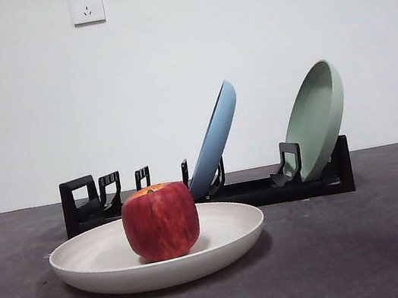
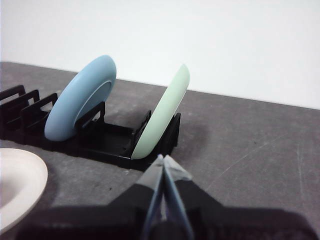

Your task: Take the yellow plate from the plate rack,put the plate on the table,take the apple from the table,put the apple in the plate

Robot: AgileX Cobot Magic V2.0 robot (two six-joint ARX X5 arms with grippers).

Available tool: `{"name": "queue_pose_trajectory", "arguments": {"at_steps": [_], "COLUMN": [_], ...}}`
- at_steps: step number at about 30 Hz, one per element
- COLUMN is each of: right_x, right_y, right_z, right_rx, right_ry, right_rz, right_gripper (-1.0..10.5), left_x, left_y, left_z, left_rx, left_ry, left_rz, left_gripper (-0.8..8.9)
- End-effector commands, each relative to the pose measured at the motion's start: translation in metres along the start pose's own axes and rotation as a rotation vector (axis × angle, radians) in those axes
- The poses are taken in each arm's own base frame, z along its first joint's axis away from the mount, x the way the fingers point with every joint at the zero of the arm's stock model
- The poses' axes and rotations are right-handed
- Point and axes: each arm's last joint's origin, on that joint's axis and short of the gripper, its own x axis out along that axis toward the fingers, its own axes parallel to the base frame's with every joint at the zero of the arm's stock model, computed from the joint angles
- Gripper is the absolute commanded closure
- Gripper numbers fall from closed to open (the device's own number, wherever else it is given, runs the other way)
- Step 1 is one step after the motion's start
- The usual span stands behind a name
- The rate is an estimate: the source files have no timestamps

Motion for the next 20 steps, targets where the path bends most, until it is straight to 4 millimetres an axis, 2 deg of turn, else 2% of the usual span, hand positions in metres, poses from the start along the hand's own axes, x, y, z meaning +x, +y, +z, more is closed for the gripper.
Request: {"name": "queue_pose_trajectory", "arguments": {"at_steps": [1,7,13,20], "right_x": [0.003,0.010,0.015,0.016], "right_y": [0.002,0.005,0.007,0.008], "right_z": [-0.017,-0.046,-0.066,-0.067], "right_rx": [0.012,0.077,0.123,0.114], "right_ry": [-0.011,0.045,0.100,0.092], "right_rz": [-0.003,0.002,0.030,0.028], "right_gripper": [9.5,9.5,9.5,9.5], "left_x": [0.001,0.001,0.001,0.001], "left_y": [0.001,0.001,0.001,0.001], "left_z": [-0.004,-0.004,-0.004,-0.004], "left_rx": [-0.005,-0.005,-0.005,-0.005], "left_ry": [0.009,0.009,0.009,0.008], "left_rz": [0.003,0.003,0.003,0.003], "left_gripper": [8.16,8.16,8.16,8.16]}}
